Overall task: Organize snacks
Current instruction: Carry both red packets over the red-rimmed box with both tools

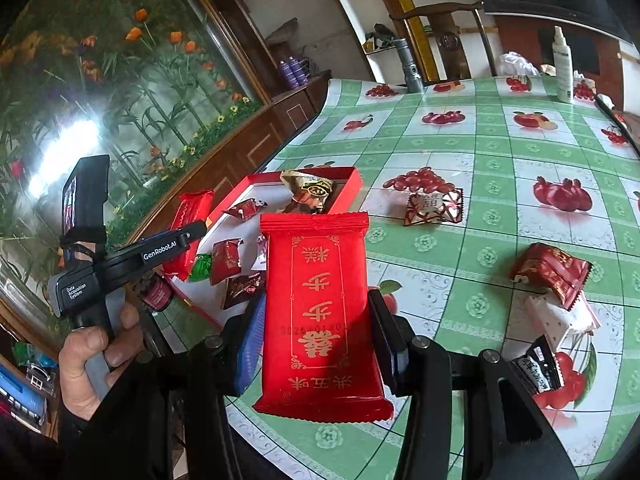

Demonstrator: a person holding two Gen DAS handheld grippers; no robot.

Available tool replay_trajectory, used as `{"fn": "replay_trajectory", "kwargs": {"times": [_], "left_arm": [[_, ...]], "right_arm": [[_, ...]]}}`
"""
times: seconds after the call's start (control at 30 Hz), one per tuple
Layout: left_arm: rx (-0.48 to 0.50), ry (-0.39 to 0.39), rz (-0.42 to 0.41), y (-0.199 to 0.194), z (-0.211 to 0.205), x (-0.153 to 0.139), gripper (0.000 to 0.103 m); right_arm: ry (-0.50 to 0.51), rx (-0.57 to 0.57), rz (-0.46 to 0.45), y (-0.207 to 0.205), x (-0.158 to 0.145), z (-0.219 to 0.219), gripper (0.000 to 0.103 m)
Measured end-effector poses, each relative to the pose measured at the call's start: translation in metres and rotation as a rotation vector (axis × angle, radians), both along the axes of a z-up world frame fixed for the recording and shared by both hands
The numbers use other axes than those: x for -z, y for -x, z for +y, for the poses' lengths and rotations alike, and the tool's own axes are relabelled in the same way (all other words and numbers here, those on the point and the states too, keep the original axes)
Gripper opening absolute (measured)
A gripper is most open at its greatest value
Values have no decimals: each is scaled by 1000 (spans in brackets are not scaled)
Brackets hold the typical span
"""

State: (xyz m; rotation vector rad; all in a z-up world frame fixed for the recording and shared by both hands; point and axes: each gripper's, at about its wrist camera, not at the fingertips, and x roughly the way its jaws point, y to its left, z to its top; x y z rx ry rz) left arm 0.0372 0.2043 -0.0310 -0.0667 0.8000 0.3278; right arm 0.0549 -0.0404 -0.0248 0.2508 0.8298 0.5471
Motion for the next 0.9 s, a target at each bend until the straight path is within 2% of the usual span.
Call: {"fn": "replay_trajectory", "kwargs": {"times": [0.47,0.9], "left_arm": [[-36,6,4,3,20,4,48],[-58,20,14,2,36,11,48]], "right_arm": [[7,-100,-34,-13,-8,46,48],[21,-122,-17,-22,0,62,48]]}}
